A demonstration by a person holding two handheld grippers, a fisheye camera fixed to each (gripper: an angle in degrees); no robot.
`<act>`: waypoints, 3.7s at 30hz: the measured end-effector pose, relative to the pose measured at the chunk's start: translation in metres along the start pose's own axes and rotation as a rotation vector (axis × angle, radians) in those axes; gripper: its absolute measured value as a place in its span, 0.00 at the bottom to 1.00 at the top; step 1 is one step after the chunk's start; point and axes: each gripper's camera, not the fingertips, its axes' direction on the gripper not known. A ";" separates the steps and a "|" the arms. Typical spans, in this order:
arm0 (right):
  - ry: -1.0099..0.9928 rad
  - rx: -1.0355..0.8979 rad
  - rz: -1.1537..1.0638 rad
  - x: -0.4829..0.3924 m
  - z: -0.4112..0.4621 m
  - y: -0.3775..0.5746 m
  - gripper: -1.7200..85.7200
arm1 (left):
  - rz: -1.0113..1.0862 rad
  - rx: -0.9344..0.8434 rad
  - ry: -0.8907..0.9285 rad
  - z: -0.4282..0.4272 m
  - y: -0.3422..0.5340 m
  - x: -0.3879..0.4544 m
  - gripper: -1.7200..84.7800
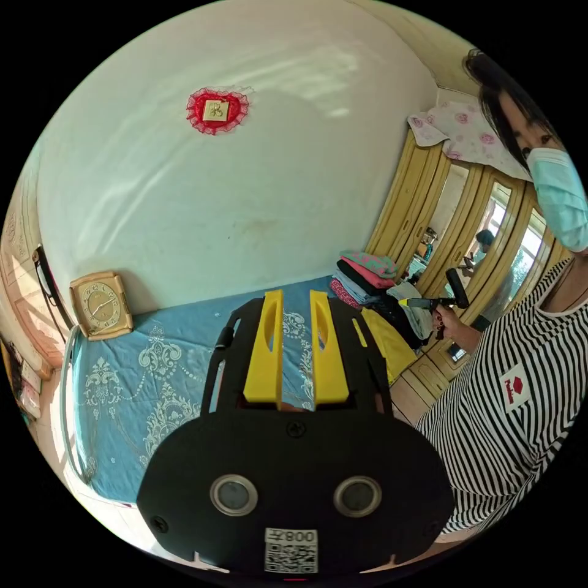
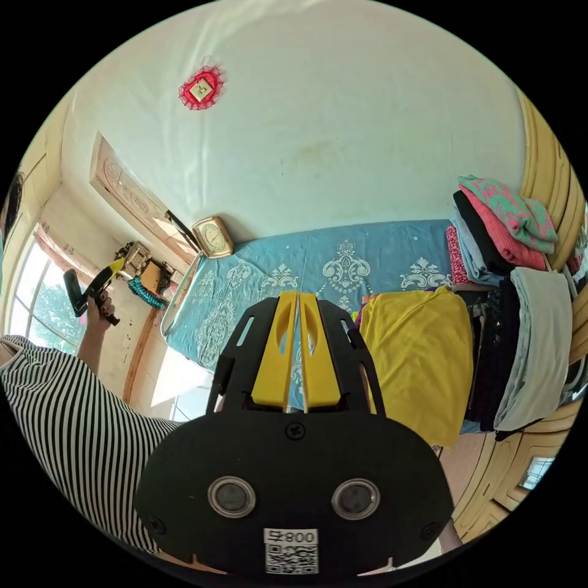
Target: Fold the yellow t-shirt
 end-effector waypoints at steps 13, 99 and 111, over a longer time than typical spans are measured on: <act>-0.035 -0.022 0.065 -0.012 0.027 0.054 0.02 | 0.067 -0.046 0.104 0.059 -0.012 -0.030 0.11; 0.093 0.641 -0.318 -0.569 -0.206 0.165 0.02 | 0.131 -0.006 0.650 0.347 0.318 -0.299 0.13; -0.079 0.635 -0.407 -0.632 -0.287 0.250 0.02 | 0.203 -0.151 0.564 0.376 0.377 -0.247 0.16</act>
